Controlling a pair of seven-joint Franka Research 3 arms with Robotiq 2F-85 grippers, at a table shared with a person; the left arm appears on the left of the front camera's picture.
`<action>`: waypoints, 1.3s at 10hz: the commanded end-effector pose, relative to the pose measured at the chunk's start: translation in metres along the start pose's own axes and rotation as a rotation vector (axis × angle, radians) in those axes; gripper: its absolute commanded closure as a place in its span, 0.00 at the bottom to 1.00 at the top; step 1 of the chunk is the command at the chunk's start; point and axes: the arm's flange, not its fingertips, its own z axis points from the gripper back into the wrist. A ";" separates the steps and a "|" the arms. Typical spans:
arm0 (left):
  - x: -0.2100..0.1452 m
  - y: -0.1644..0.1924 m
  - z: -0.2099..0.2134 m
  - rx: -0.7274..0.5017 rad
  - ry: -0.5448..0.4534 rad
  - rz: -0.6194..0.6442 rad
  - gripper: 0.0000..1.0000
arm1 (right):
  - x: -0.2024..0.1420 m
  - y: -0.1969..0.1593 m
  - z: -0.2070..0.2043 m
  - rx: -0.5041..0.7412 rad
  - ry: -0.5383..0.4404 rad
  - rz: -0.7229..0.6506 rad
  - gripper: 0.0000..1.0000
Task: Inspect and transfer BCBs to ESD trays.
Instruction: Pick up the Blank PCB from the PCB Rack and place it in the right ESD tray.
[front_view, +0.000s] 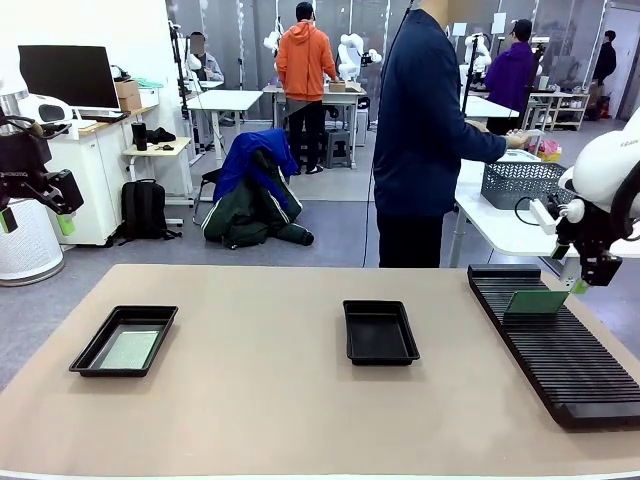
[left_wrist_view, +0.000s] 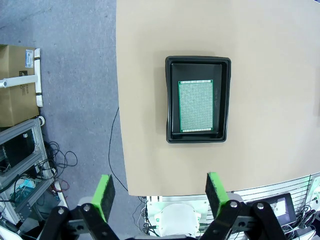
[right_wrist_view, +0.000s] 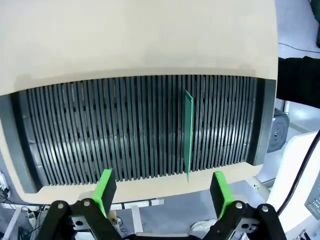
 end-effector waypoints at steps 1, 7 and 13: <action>-0.001 0.000 -0.002 0.001 0.000 0.001 0.03 | -0.005 -0.009 -0.019 -0.014 0.035 0.007 0.00; -0.001 0.000 -0.002 0.001 0.000 0.001 0.03 | -0.022 -0.026 -0.070 -0.019 -0.025 -0.006 0.00; -0.001 0.000 -0.002 0.001 0.000 0.001 0.03 | -0.030 -0.030 -0.089 -0.019 -0.068 -0.020 0.00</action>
